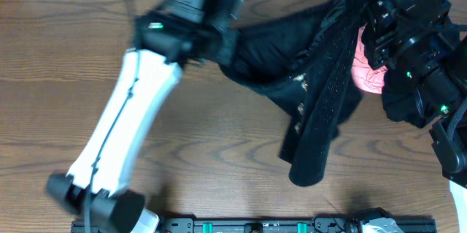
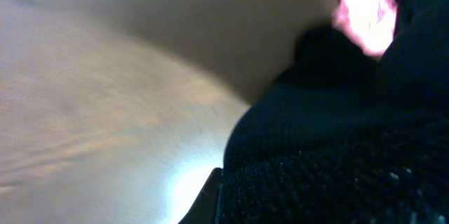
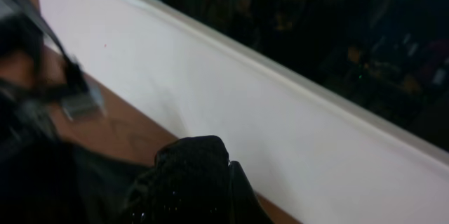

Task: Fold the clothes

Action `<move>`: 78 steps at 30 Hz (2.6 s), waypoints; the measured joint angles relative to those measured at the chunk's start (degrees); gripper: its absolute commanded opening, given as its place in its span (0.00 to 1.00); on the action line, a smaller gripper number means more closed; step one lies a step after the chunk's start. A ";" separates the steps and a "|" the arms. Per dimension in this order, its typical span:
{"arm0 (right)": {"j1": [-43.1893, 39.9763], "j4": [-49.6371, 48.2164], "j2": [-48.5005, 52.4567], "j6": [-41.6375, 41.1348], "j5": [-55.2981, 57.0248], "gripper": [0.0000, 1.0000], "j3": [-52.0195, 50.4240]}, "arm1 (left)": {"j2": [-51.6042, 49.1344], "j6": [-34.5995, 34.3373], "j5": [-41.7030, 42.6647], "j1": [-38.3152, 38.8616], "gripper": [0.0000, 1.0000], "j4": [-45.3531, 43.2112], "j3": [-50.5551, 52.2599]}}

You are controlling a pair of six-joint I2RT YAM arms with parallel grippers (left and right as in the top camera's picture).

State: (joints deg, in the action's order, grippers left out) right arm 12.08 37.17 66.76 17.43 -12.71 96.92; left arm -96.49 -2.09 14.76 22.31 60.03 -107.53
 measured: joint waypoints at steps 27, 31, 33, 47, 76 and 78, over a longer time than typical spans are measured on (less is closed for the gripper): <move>1.38 7.65 -10.32 -0.61 9.11 0.01 0.11 | 27.43 -1.77 0.59 -9.44 0.06 3.26 -8.63; 1.38 10.84 -12.68 -1.90 9.05 0.01 0.17 | 29.05 -2.54 1.88 -9.44 0.06 3.21 -8.63; 1.38 12.15 -13.22 -2.38 8.85 0.01 0.22 | 29.81 -2.89 2.25 -9.44 0.06 3.19 -8.63; 1.36 15.93 -4.00 -5.57 10.97 0.01 0.61 | 22.27 -4.13 -0.20 -9.46 0.06 5.20 -8.63; -1.20 -13.68 26.53 0.37 12.33 0.01 0.79 | -1.46 -0.61 -13.88 -9.88 0.06 -14.27 -8.28; -1.20 -8.94 27.19 -0.83 11.23 0.01 0.76 | -1.46 -0.61 -13.88 -9.88 0.06 -9.16 -8.28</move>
State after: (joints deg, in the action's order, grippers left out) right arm 10.87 28.23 93.95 16.60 -1.48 97.69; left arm -97.95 -2.70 0.89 12.43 50.87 -115.81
